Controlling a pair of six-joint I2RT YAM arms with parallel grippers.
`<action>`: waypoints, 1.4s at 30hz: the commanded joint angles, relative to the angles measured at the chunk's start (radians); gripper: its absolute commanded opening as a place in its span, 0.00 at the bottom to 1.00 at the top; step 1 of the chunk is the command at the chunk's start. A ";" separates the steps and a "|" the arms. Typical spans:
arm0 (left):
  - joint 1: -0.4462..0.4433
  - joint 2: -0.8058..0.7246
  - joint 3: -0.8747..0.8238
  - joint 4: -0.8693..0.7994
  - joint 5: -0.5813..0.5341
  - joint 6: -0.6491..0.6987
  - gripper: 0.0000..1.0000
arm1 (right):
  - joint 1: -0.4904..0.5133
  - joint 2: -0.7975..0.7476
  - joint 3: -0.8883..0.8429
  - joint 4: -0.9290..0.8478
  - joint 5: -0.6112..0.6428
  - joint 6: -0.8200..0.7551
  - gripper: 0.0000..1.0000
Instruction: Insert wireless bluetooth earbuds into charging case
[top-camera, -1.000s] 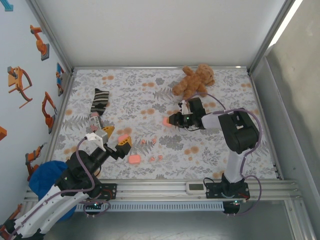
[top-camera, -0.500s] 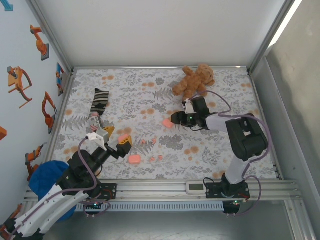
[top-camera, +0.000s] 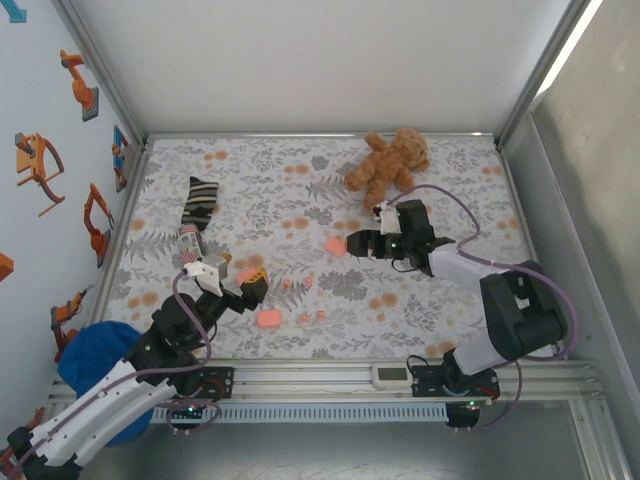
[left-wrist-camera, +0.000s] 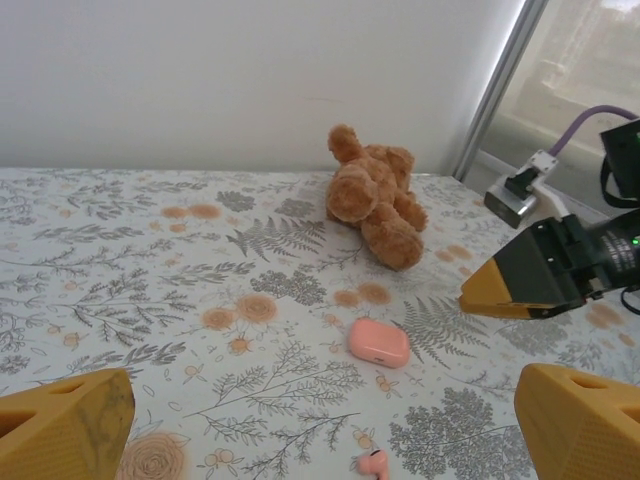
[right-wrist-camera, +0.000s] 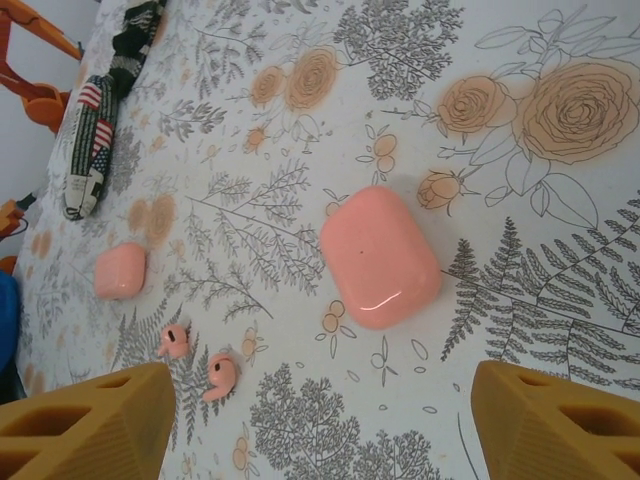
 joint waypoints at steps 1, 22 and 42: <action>0.006 0.015 -0.009 0.047 -0.032 -0.019 0.96 | -0.006 -0.099 -0.034 0.037 0.004 -0.022 0.87; 0.184 0.317 0.043 0.039 0.078 -0.183 0.96 | 0.016 -0.512 -0.136 -0.030 0.006 -0.167 0.99; 0.522 0.232 0.045 -0.095 0.357 -0.246 0.96 | 0.363 -0.444 -0.060 -0.091 0.105 -0.579 0.99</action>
